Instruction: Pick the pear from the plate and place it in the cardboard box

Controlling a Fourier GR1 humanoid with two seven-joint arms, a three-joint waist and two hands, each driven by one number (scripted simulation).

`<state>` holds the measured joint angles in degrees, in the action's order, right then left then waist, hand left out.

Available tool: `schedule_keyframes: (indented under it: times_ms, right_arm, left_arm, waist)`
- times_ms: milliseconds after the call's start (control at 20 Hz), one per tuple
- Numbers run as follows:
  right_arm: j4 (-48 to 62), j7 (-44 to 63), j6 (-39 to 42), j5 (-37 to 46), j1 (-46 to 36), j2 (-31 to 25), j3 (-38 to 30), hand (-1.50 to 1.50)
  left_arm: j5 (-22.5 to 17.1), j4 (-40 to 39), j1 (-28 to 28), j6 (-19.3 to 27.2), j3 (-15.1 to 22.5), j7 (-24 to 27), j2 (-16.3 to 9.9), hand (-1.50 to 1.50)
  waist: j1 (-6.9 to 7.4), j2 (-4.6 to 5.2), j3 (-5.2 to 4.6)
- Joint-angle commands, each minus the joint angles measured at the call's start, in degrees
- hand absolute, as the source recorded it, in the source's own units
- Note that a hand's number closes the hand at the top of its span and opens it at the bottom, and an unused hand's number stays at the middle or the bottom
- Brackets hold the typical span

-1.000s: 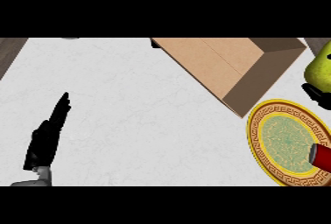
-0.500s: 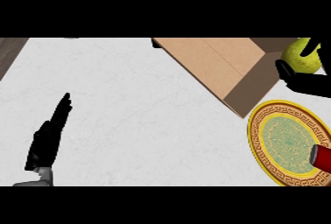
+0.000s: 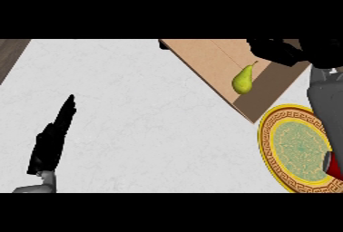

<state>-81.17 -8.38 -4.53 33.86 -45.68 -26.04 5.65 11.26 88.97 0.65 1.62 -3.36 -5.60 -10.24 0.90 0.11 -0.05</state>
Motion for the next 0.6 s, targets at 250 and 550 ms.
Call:
schedule_keyframes:
  times_ms: [250, 550]
  right_arm:
    - [24.3, 3.6, -4.8, 7.9, -11.7, 11.3, 1.9, -1.5]
    - [39.2, -6.9, -10.4, 6.1, -17.8, 13.6, -3.8, -1.5]
  left_arm:
    - [0.0, -0.4, 1.5, -0.9, -0.8, -0.5, -0.8, 0.0]
    - [0.8, -0.7, -1.1, -0.4, -0.3, 3.5, 0.1, 0.0]
  waist:
    - [0.82, 0.34, 0.02]
    - [0.81, 0.41, 0.03]
